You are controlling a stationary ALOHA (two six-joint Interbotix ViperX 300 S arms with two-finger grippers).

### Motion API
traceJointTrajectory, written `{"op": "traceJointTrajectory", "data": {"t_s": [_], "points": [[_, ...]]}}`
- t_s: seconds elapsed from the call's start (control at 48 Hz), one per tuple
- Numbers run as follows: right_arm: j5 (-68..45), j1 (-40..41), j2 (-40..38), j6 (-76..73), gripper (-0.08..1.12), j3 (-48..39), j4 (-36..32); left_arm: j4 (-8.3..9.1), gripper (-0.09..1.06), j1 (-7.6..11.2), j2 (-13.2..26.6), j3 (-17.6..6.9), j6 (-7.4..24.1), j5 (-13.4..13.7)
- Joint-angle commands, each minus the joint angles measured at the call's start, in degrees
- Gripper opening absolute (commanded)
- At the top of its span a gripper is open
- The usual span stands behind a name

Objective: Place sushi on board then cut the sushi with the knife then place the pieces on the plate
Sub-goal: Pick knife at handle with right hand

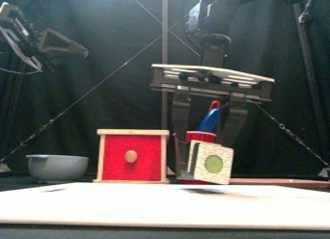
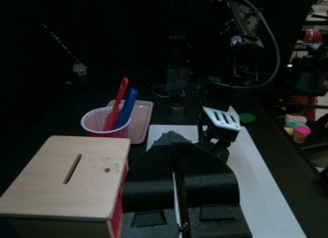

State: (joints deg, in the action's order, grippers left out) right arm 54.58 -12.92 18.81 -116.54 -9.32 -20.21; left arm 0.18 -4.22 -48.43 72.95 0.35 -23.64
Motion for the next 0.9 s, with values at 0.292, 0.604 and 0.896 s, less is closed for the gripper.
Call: {"op": "traceJointTrajectory", "data": {"t_s": [0.292, 0.604, 0.896], "points": [[-0.7, 0.0, -0.1, -0.4, 0.74, 1.9, -1.5, 0.18, -0.03, -0.18, 0.2, -0.8, 0.1, -0.3], [-0.8, 0.0, -0.1, -0.4, 0.85, 1.9, -1.6, 0.35, -0.02, -0.18, 0.2, -0.7, 0.1, -0.2], [-0.4, 0.1, -1.7, 0.4, 0.86, 2.4, -2.9, 0.35, -0.02, -0.18, 0.2, -0.8, 0.1, -0.3]]}}
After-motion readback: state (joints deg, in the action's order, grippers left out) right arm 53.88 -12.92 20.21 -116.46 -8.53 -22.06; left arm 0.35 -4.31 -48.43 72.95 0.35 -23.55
